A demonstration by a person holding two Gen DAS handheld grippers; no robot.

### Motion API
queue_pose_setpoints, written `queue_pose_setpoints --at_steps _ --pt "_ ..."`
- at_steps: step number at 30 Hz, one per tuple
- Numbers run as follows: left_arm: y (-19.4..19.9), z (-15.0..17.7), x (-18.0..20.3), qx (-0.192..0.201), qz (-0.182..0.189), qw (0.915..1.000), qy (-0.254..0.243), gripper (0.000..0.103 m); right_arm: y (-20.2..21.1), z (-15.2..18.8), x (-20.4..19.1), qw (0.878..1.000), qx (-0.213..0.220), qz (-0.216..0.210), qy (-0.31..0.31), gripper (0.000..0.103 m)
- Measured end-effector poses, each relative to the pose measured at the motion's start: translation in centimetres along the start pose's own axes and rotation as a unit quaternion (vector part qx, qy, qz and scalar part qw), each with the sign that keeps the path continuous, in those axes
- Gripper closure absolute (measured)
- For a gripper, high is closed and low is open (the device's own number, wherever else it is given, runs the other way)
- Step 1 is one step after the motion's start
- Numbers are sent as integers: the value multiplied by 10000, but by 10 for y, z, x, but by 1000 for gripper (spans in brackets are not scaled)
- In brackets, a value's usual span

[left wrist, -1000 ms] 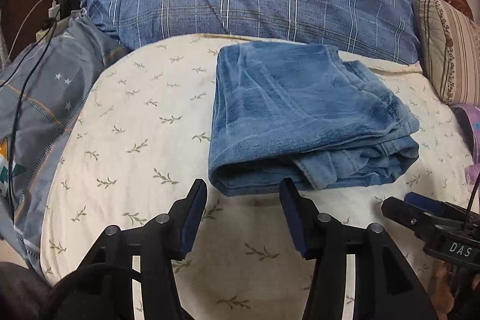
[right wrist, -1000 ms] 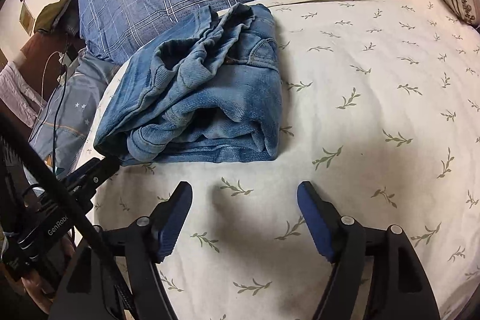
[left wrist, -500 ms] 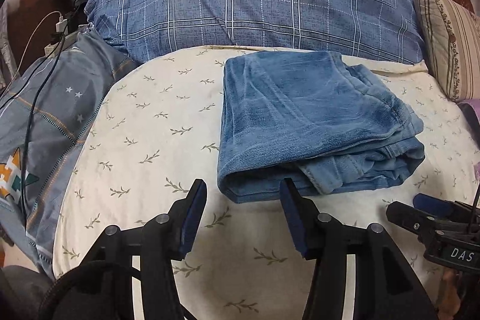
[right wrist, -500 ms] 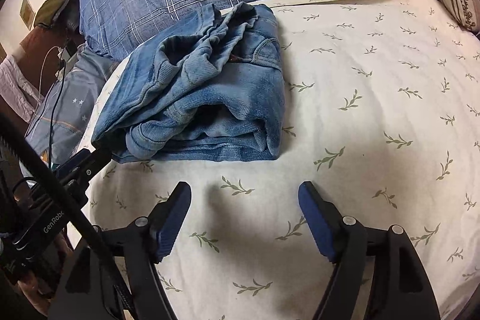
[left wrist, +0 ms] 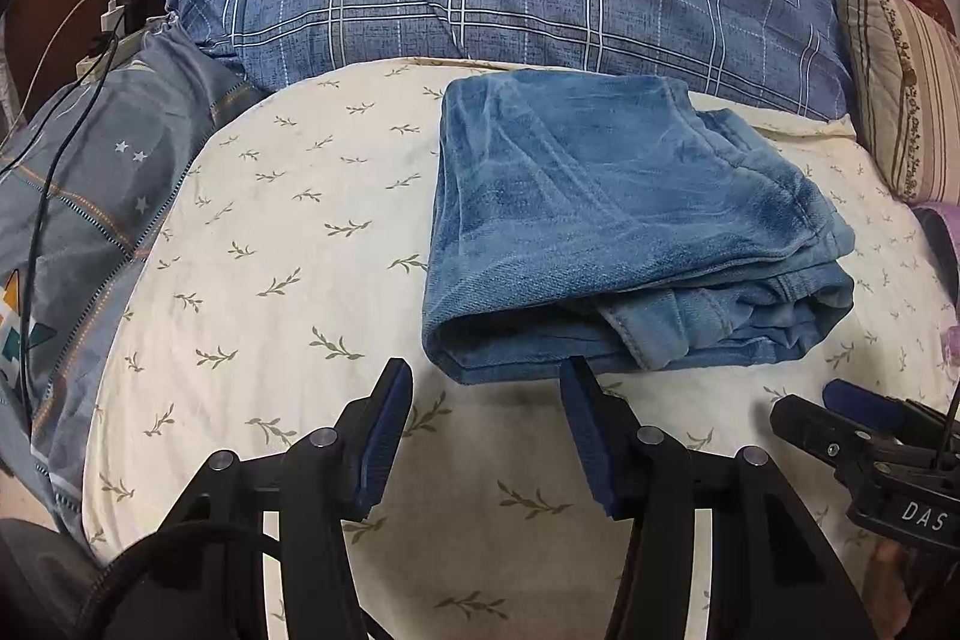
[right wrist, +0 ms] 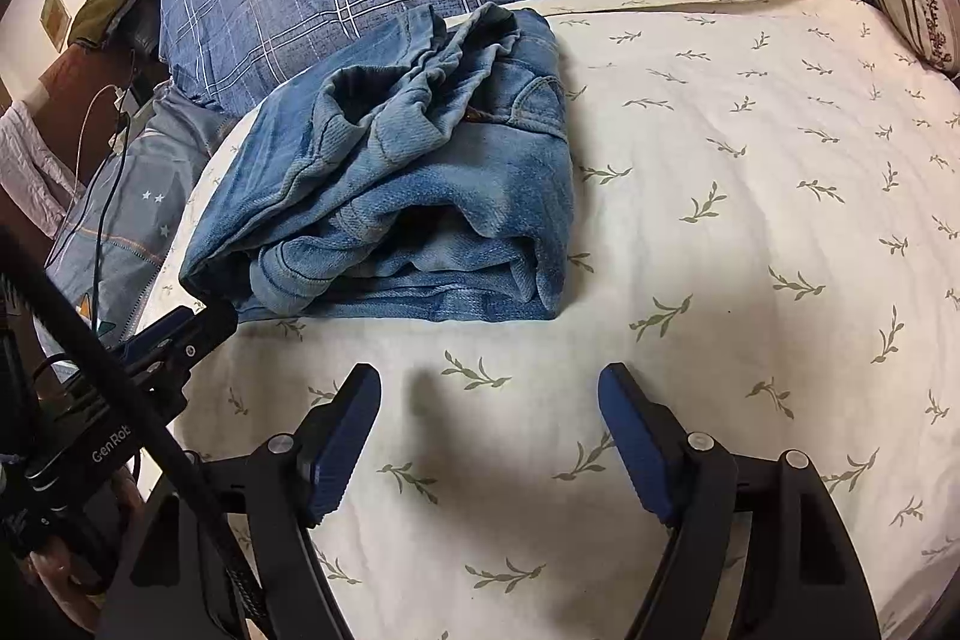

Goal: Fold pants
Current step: 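Open both tools and withdraw them from the folded jeans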

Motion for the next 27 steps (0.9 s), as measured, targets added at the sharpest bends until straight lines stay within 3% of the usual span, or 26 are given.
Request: queue_pose_setpoints --at_steps 12,20,27 --pt "8 -1 0 -22 80 9999 73 51 3 0 -4 9996 -139 221 81 27" --pt "16 -2 -14 -479 280 9981 275 49 31 6 -19 9987 -267 443 2 27" --pt "40 -12 -13 110 266 9991 311 47 43 -1 -35 9988 -76 450 184 27"
Point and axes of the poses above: each gripper's, at about its wrist camera, not at the fingertips, and y roughly against the way its jaws point, x to its right, z to its underside, the point moved 3 cm from there along -y, roughly the way its jaws point
